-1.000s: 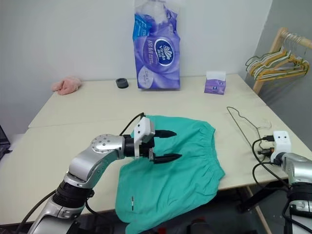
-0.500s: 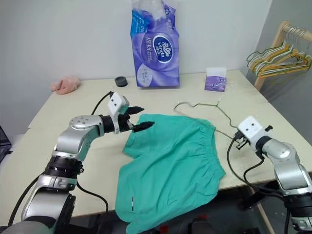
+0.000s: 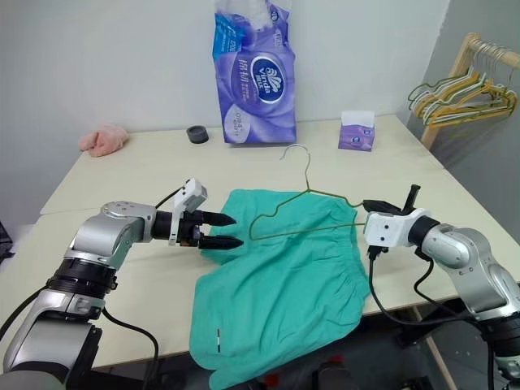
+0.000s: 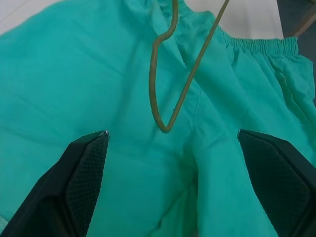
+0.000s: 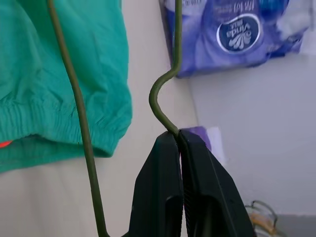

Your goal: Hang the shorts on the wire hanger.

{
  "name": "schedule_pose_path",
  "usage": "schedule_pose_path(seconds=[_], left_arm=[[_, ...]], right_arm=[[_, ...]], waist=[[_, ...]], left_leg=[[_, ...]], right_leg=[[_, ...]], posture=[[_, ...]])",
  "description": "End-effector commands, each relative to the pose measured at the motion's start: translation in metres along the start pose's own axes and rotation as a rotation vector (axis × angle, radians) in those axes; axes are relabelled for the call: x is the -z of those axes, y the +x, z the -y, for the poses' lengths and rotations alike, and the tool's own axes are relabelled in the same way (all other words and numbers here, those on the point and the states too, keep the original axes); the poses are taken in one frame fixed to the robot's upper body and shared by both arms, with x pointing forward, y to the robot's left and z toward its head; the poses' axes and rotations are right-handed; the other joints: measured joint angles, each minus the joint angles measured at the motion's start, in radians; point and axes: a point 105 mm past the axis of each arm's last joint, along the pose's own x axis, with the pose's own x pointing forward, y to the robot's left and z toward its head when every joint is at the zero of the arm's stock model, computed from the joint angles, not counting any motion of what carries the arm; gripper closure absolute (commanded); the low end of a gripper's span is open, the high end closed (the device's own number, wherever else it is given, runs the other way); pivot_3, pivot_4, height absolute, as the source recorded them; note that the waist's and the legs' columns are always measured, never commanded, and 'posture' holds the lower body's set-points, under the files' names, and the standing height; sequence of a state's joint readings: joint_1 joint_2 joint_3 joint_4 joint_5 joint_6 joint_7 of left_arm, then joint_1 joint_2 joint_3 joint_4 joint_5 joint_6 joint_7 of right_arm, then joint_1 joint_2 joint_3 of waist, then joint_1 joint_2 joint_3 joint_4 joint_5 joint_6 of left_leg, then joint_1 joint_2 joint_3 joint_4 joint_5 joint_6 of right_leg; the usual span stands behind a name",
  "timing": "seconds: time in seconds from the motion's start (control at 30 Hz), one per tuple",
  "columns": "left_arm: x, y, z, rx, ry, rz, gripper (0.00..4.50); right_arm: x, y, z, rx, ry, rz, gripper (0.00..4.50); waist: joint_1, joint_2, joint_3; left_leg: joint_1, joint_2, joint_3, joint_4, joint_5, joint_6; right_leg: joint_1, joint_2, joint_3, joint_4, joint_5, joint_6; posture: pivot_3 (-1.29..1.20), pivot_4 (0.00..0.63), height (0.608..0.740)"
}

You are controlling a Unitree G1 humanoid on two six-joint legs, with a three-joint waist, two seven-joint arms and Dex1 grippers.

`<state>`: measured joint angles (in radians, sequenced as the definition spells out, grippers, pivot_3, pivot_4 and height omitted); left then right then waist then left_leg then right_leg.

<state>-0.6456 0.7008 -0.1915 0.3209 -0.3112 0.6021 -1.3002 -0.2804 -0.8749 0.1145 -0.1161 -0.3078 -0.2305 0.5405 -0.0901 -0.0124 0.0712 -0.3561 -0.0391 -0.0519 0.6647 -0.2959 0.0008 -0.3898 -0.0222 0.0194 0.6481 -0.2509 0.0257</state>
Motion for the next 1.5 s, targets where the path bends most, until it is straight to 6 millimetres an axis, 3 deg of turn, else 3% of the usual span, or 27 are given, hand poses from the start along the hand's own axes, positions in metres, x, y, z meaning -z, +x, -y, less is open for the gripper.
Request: schedule_pose_path(seconds=[0.03, 0.13, 0.5, 0.97, 1.23, 1.37, 1.5], left_arm=[[-0.008, 0.004, 0.002, 0.002, 0.069, 0.023, 0.09], [-0.018, 0.009, 0.012, 0.044, 0.078, 0.091, 0.09], [-0.001, 0.015, 0.031, 0.132, 0.089, 0.036, 0.09], [-0.004, 0.022, 0.041, 0.169, 0.09, 0.071, 4.38], [0.002, 0.023, 0.038, 0.138, 0.09, 0.068, 4.46], [0.002, 0.024, 0.037, 0.116, 0.095, 0.072, 4.5], [0.003, 0.026, 0.036, 0.093, 0.129, 0.065, 4.5]], right_arm=[[-0.019, 0.0, 0.02, 0.072, -0.067, 0.088, 4.49], [-0.03, 0.001, 0.02, 0.076, -0.075, 0.136, 4.49], [-0.042, 0.003, 0.018, 0.083, -0.079, 0.187, 4.49], [-0.048, 0.002, 0.025, 0.149, -0.08, 0.223, 4.5], [-0.053, 0.0, 0.018, 0.116, -0.166, 0.238, 4.5], [-0.052, -0.002, 0.011, 0.086, -0.15, 0.241, 3.49], [-0.05, -0.009, -0.003, -0.032, -0.074, 0.221, 2.08]], waist=[[0.0, -0.001, 0.001], [0.002, -0.001, 0.001], [0.001, -0.001, 0.001], [0.0, -0.001, 0.001], [0.0, -0.001, 0.001], [0.001, -0.001, 0.001], [0.002, -0.001, 0.001]], left_leg=[[0.0, 0.0, 0.0, 0.0, 0.0, 0.0], [0.0, 0.0, 0.0, 0.0, 0.0, 0.0], [0.001, 0.0, 0.0, 0.0, 0.0, 0.0], [0.001, 0.0, 0.0, 0.001, 0.0, 0.0], [0.001, 0.0, 0.0, 0.001, 0.0, 0.0], [0.001, 0.0, 0.0, 0.001, 0.0, 0.0], [0.001, 0.0, 0.0, 0.001, 0.0, 0.0]], right_leg=[[0.0, 0.0, 0.0, 0.0, 0.0, 0.0], [0.0, 0.0, 0.0, 0.0, 0.0, 0.0], [0.0, 0.0, 0.0, 0.001, 0.0, -0.001], [0.001, 0.0, 0.0, 0.002, 0.0, -0.001], [0.001, 0.0, 0.0, 0.003, 0.0, -0.001], [0.001, 0.0, 0.0, 0.003, 0.0, -0.001], [0.001, 0.0, 0.0, 0.003, 0.0, -0.001]], posture=[[-0.17, 0.05, 0.74], [-0.17, 0.049, 0.74], [-0.17, 0.041, 0.74], [-0.17, 0.048, 0.74], [-0.17, 0.048, 0.74], [-0.17, 0.046, 0.74], [-0.16, 0.042, 0.74]])
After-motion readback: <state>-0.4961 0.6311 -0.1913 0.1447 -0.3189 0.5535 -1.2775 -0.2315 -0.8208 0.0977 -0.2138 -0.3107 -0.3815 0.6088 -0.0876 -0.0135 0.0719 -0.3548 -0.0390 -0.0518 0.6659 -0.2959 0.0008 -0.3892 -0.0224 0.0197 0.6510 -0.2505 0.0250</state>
